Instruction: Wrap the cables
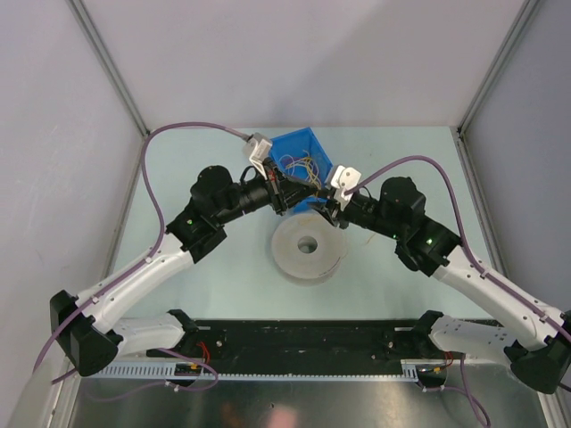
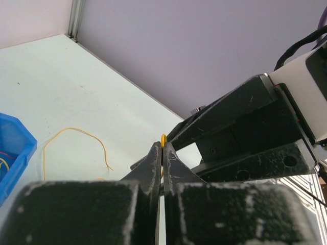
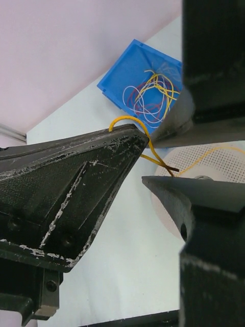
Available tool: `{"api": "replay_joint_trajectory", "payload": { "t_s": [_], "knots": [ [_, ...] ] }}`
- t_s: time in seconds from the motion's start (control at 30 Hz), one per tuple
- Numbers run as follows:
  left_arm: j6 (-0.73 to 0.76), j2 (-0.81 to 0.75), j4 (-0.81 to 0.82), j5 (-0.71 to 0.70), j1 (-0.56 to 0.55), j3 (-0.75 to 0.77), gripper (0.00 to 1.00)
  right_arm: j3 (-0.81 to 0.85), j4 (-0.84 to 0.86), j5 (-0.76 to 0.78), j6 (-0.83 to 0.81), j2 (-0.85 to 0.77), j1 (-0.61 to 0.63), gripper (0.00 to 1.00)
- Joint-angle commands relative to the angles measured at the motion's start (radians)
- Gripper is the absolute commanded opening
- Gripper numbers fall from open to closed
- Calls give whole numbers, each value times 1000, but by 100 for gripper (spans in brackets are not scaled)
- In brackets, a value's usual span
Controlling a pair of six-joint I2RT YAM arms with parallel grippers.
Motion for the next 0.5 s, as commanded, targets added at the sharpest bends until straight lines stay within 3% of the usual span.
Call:
{"api": "replay_joint_trajectory", "payload": {
  "t_s": [0.0, 0.1, 0.2, 0.3, 0.47],
  "knots": [
    [3, -4, 42, -44, 3, 15, 0, 8, 37, 32, -9, 4, 13, 26],
    [12, -7, 39, -50, 2, 6, 0, 7, 41, 59, -11, 1, 9, 5],
    [17, -16, 27, -51, 6, 0, 6, 7, 33, 64, -15, -8, -8, 1],
    [16, -27, 11, -19, 30, -1, 32, 8, 9, 37, -27, -19, -45, 0],
    [61, -46, -78, 81, 123, 11, 65, 7, -62, -69, -87, -54, -162, 0]
  ]
}}
